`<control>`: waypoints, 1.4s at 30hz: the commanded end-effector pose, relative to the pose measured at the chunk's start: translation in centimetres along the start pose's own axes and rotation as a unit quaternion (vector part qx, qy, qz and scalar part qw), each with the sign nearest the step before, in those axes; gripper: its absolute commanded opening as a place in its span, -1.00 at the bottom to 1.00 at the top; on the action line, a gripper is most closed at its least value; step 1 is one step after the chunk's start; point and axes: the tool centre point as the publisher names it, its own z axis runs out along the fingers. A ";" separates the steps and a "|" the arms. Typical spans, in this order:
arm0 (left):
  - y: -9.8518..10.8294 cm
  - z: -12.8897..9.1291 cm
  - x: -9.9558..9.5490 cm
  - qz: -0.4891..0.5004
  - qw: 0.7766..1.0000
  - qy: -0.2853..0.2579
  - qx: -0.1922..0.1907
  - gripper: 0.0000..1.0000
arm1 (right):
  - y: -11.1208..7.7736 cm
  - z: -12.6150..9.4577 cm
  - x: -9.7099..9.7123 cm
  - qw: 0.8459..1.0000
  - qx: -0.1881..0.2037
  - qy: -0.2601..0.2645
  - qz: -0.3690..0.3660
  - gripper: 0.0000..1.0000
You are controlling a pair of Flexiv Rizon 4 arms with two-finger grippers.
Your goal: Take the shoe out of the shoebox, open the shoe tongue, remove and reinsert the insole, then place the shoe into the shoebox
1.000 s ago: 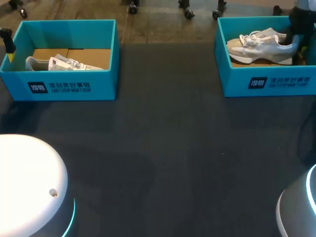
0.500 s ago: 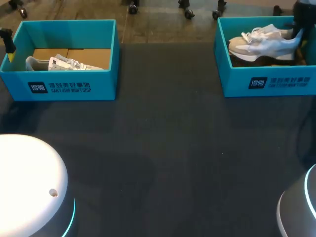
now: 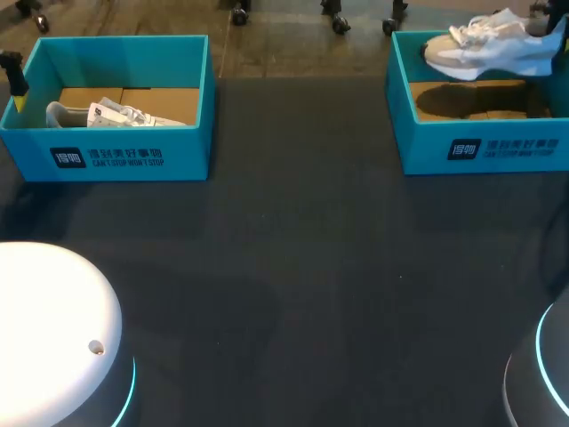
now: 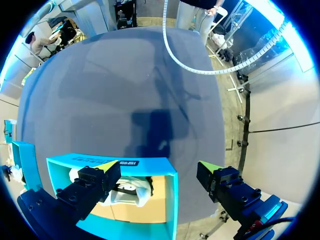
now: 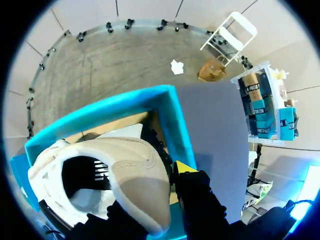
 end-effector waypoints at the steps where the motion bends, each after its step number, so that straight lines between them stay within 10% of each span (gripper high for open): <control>1: 0.0 0.0 0.0 0.000 1.000 0.001 -0.001 1.00 | -1.4 -4.9 -1.0 1.000 -0.011 0.000 0.004 -1.00; 19: 0.0 0.0 0.0 0.000 1.000 0.001 -0.001 1.00 | -7.2 -18.3 0.2 0.997 -0.067 -0.012 -0.021 -1.00; 42: 0.0 0.0 0.0 0.000 1.000 0.001 -0.001 1.00 | -28.7 -24.5 13.5 0.993 -0.113 -0.019 0.011 -1.00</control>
